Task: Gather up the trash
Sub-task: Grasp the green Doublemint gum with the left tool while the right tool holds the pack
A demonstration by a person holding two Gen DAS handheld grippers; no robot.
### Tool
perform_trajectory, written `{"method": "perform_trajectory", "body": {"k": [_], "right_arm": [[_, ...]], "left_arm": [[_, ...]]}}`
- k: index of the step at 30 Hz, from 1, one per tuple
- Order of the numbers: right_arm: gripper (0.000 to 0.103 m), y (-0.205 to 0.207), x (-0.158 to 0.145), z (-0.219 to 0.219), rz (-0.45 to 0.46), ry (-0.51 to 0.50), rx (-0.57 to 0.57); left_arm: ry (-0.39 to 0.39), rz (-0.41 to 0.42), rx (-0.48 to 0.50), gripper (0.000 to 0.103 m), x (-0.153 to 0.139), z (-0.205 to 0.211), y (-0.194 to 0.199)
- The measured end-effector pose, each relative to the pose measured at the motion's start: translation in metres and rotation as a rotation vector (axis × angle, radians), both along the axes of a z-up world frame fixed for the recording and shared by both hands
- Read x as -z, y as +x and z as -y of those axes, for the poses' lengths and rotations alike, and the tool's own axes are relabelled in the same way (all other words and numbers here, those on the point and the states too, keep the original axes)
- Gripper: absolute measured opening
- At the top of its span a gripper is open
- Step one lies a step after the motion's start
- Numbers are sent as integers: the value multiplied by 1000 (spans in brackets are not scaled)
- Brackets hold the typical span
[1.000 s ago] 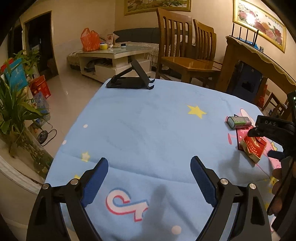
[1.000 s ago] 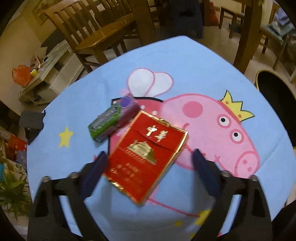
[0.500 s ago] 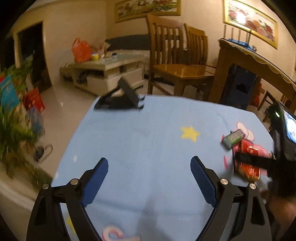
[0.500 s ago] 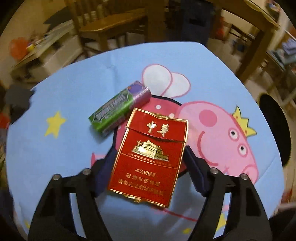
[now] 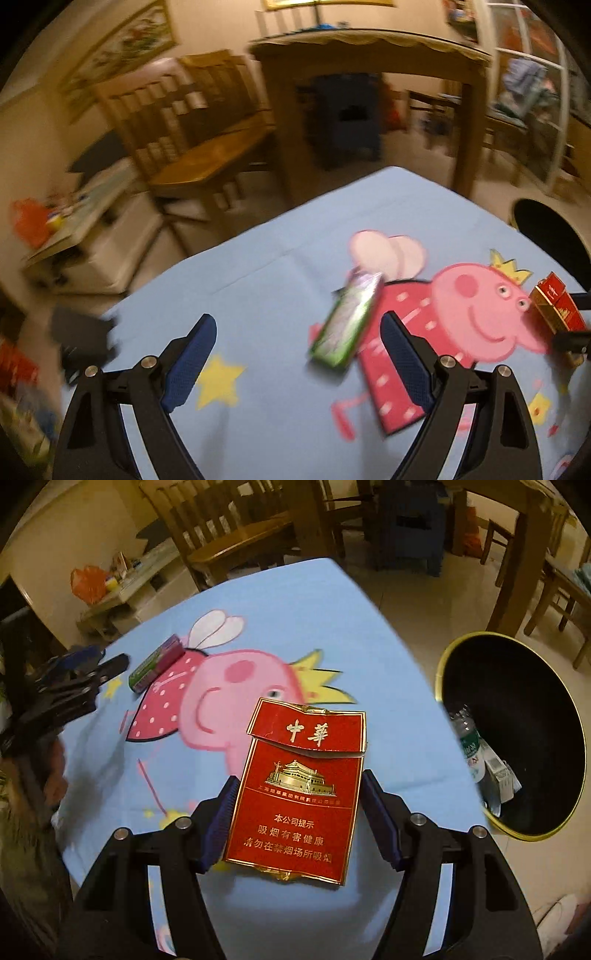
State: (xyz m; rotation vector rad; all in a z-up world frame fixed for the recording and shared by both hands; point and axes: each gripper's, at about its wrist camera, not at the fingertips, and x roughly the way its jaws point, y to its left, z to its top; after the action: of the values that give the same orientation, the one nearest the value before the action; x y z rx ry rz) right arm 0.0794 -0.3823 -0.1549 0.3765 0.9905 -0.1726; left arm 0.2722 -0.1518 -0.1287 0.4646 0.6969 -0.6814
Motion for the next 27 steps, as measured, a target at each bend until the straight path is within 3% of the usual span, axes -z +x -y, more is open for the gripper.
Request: {"method": "perform_trajectory", "body": {"k": [4, 8, 10, 18, 23, 27], "right_arm": [[65, -14, 2, 18, 34, 40, 3], [65, -19, 6, 30, 72, 78, -5], [65, -18, 4, 33, 102, 87, -16], [65, -20, -10, 46, 203, 142, -37], [65, -29, -31, 39, 272, 101, -76], [65, -38, -36, 32, 294, 88, -102]], "left_arm": [[34, -38, 61, 85, 12, 23, 14], [111, -90, 100, 49, 36, 41, 18], [90, -92, 119, 37, 37, 44, 13], [39, -96, -3, 33, 38, 34, -19], [-29, -137, -211, 33, 36, 16, -61], [-143, -272, -338, 32, 29, -3, -93]]}}
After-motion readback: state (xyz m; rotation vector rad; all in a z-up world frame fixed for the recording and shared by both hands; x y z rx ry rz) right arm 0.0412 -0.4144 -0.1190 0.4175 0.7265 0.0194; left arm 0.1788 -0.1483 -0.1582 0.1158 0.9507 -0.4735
